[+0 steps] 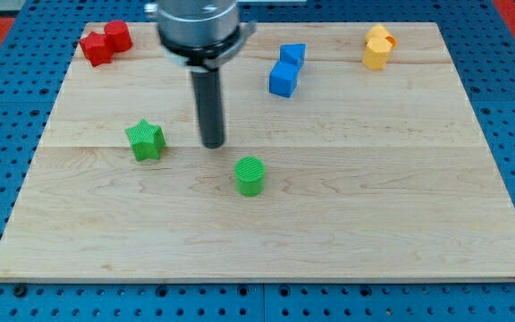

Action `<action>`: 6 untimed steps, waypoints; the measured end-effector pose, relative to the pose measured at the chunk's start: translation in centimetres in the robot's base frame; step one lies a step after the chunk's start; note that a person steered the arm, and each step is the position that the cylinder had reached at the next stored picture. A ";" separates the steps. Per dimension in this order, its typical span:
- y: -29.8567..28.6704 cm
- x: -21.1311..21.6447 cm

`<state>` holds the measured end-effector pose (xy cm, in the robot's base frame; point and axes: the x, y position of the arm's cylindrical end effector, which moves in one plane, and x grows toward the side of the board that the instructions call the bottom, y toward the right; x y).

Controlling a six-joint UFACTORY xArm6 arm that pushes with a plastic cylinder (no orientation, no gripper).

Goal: Move the green circle to the right of the green star

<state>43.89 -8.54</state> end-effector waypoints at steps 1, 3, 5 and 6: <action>-6.3 -0.2; 5.1 -1.3; 16.3 5.8; 8.3 7.3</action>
